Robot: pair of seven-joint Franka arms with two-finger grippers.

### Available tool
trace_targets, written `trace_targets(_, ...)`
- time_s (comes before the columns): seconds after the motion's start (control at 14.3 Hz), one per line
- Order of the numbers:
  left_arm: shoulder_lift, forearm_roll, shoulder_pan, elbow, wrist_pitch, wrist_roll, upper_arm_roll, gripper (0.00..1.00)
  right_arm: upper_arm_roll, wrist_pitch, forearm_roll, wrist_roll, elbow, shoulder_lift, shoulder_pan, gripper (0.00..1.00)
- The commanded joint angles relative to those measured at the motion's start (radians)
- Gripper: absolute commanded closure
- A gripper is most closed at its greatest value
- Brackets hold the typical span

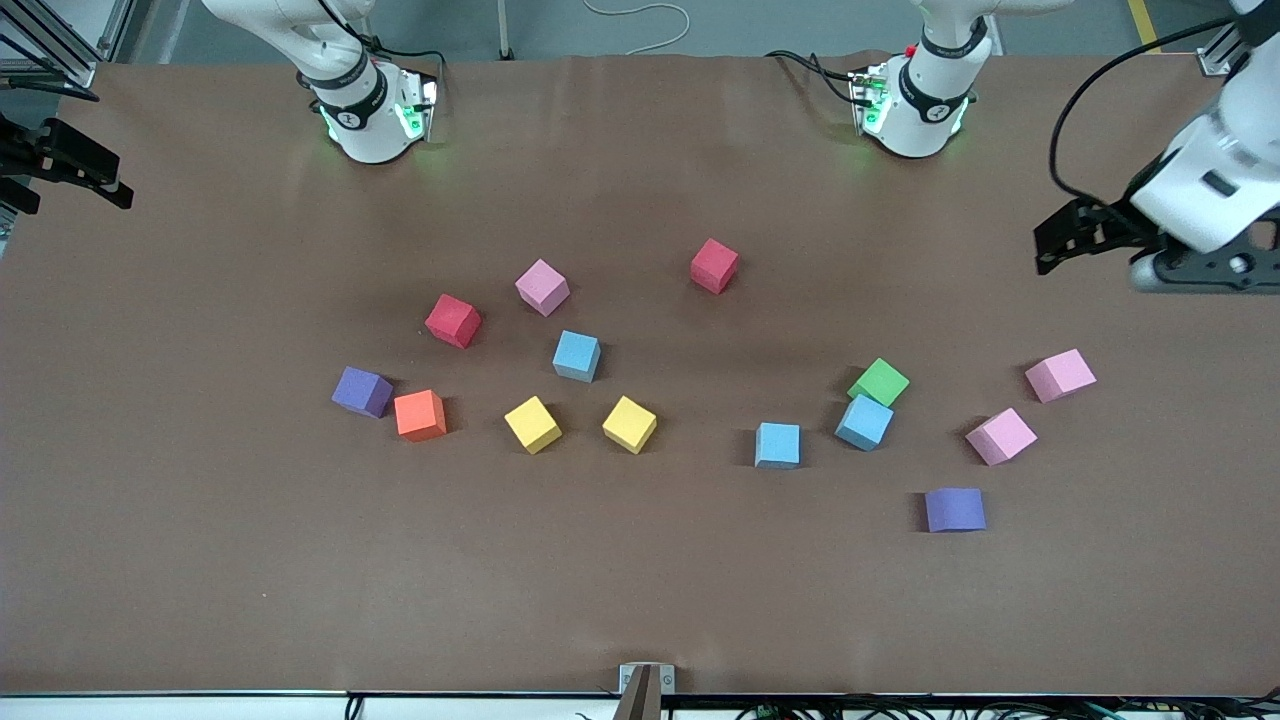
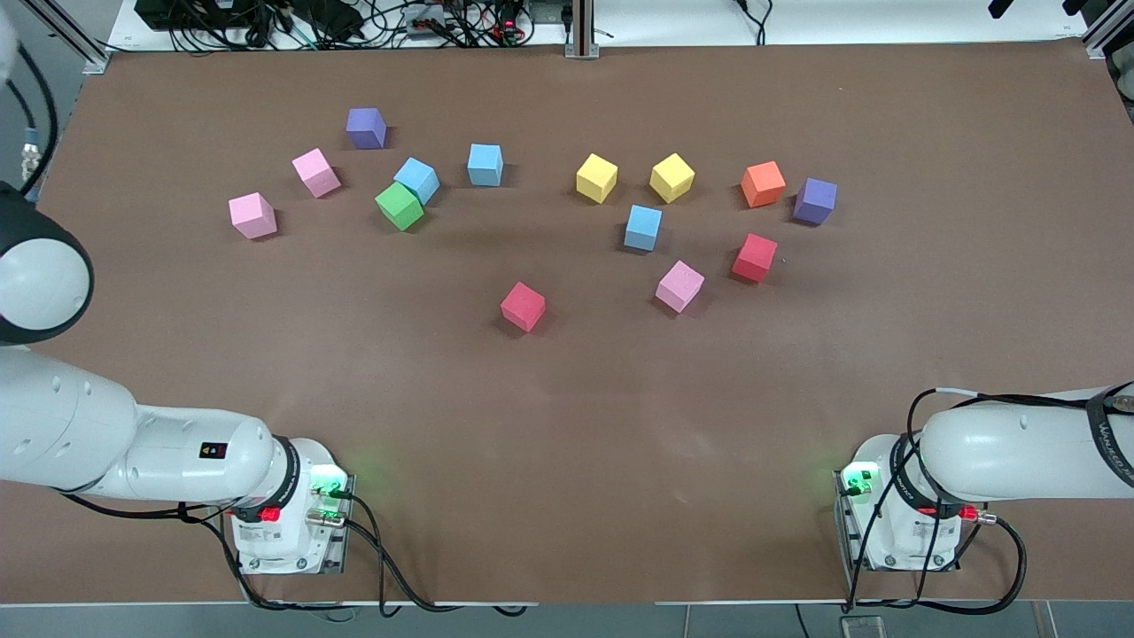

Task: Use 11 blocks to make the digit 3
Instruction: 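Move the left gripper toward the red cube near the table centre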

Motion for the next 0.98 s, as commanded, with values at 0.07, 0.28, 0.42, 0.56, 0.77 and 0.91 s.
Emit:
trace_targets(0.07, 0.0, 0.014, -0.007, -0.173, 0.161, -0.128, -0.085, 0.0, 0.005, 0.011, 0.004, 0.004, -0.03, -0.024, -0.005, 0.0)
trace_targets(0.28, 0.007, 0.017, -0.008, -0.337, 0.35, -0.326, -0.18, 0.0, 0.0, 0.008, 0.007, -0.002, 0.0, -0.018, -0.012, 0.0)
trace_targets(0.42, 0.014, 0.018, -0.01, -0.455, 0.499, -0.487, -0.24, 0.0, 0.0, 0.014, 0.002, -0.002, 0.01, -0.013, -0.014, 0.0)
trace_targets(0.56, 0.032, 0.021, -0.01, -0.533, 0.577, -0.654, -0.298, 0.0, -0.003, 0.021, -0.005, 0.0, 0.008, 0.039, -0.018, 0.0)
trace_targets(0.77, 0.074, 0.021, -0.026, -0.592, 0.626, -0.858, -0.376, 0.0, -0.003, 0.125, -0.018, -0.002, 0.011, 0.152, -0.044, 0.0)
trace_targets(0.91, 0.083, 0.021, -0.062, -0.645, 0.689, -1.016, -0.384, 0.0, -0.003, 0.165, -0.019, -0.002, 0.011, 0.179, -0.047, 0.0)
